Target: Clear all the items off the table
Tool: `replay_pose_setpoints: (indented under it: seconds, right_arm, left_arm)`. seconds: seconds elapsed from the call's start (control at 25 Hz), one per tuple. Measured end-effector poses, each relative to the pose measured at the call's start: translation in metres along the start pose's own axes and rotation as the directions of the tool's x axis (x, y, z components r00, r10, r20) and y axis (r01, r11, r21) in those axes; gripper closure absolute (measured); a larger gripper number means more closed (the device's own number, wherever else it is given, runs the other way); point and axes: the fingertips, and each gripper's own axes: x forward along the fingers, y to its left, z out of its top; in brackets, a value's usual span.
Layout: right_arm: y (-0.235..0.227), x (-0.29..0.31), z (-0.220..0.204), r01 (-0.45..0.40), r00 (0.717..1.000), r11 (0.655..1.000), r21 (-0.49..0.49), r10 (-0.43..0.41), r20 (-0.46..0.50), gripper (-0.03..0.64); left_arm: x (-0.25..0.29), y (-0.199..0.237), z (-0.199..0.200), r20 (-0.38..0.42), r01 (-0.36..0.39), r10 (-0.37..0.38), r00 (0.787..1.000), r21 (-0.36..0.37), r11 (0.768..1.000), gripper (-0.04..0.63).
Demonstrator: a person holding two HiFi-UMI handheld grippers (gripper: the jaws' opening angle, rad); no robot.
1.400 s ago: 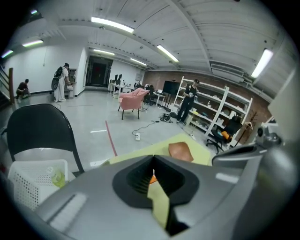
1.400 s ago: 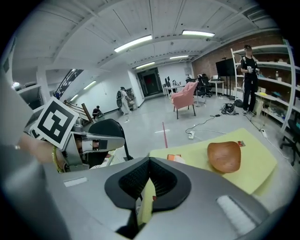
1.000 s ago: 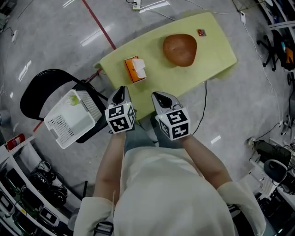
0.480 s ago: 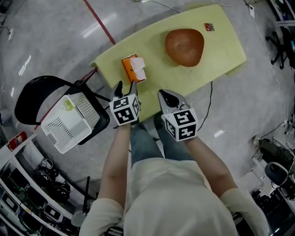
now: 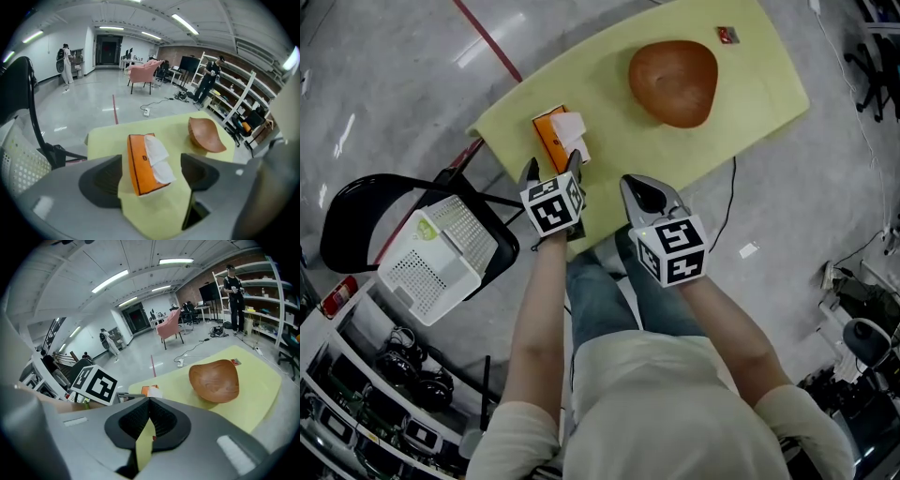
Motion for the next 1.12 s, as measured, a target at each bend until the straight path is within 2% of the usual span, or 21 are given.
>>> replay_pose_setpoints:
  seconds: [0.48, 0.64, 0.84, 1.12]
  right_arm:
    - [-0.025, 0.021, -0.021, 0.001, 0.999, 0.999, 0.036, 0.001, -0.047, 0.618]
    - [-0.036, 0.021, -0.026, 0.01, 0.998, 0.999, 0.051, -0.007, -0.058, 0.618]
    - [-0.043, 0.025, -0.033, 0.018, 0.997, 0.998, 0.061, -0.013, -0.07, 0.618]
    - [-0.048, 0.028, -0.032, 0.026, 0.998, 0.997, 0.075, -0.021, -0.062, 0.618]
  left_arm:
    - [0.073, 0.003, -0.02, -0.11, -0.052, 0.045, 0.993, -0.053, 0.997, 0.101]
    - [0.086, 0.002, -0.027, -0.137, -0.082, 0.073, 0.988, -0.066, 0.994, 0.09]
    - [0.1, 0.004, -0.036, -0.175, -0.102, 0.093, 0.98, -0.042, 0.994, 0.087]
    - [0.11, 0.011, -0.039, -0.193, -0.135, 0.122, 0.974, -0.055, 0.989, 0.099]
